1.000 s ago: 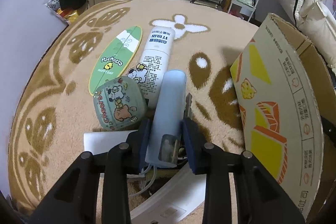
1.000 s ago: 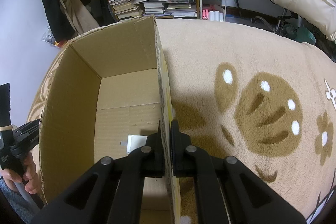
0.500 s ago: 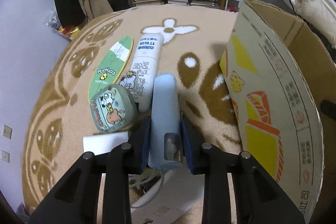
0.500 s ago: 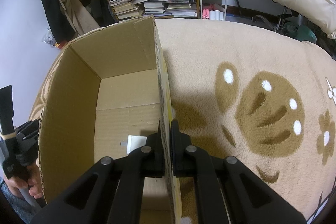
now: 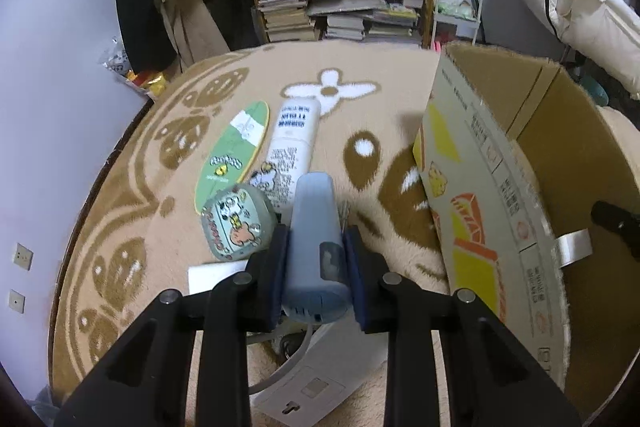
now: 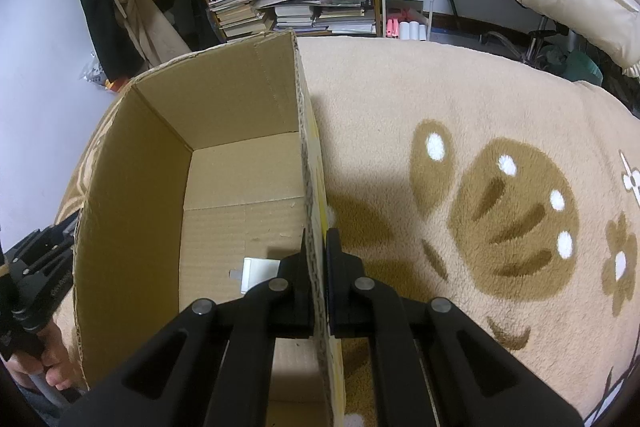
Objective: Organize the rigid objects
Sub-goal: 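Carry the blue cylinder over the box and open the left tool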
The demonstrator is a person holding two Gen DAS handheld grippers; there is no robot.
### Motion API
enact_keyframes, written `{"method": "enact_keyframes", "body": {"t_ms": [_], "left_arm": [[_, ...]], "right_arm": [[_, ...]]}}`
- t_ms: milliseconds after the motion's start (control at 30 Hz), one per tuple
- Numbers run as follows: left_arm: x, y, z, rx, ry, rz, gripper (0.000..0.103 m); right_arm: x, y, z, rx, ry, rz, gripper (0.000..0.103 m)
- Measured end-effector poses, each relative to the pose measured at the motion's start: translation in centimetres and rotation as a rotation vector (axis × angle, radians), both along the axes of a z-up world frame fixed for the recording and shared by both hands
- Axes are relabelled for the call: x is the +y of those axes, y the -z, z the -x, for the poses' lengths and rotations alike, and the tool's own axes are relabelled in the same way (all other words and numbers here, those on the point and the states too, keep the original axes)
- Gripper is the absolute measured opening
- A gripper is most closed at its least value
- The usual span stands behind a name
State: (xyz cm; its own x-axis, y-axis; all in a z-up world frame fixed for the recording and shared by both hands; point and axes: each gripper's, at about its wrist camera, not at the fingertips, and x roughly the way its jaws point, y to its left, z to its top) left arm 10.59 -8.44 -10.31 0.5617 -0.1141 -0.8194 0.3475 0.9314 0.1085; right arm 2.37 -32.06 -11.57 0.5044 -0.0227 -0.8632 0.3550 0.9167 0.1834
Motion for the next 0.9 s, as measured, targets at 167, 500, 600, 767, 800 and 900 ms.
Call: {"method": "enact_keyframes", "body": {"t_ms": [167, 500, 600, 767, 800, 900], "left_arm": [[0.6, -0.4, -0.4, 0.005, -0.043, -0.014, 0.026], [1.5, -2.6, -0.2, -0.037, -0.08, 0.004, 0.026], [1.4, -4.0, 0.4, -0.061, -0.065, 0.017, 0.026], [1.4, -6.4, 1.4, -0.131, -0.048, 0.046, 0.026], [1.4, -6.8, 1.6, -0.135, -0.05, 0.053, 0.026], [1.3, -7.9, 2.1, -0.163, -0.043, 0.066, 0.026]], "right_arm": [[0.0, 0.0, 0.0, 0.0, 0.0, 0.0, 0.005], [0.0, 0.0, 0.0, 0.0, 0.001, -0.001, 0.005], [0.0, 0.0, 0.0, 0.0, 0.0, 0.0, 0.005], [0.0, 0.1, 0.0, 0.0, 0.0, 0.002, 0.005], [0.1, 0.0, 0.0, 0.0, -0.002, 0.003, 0.005], [0.1, -0.1, -0.1, 0.0, -0.003, 0.006, 0.005]]}}
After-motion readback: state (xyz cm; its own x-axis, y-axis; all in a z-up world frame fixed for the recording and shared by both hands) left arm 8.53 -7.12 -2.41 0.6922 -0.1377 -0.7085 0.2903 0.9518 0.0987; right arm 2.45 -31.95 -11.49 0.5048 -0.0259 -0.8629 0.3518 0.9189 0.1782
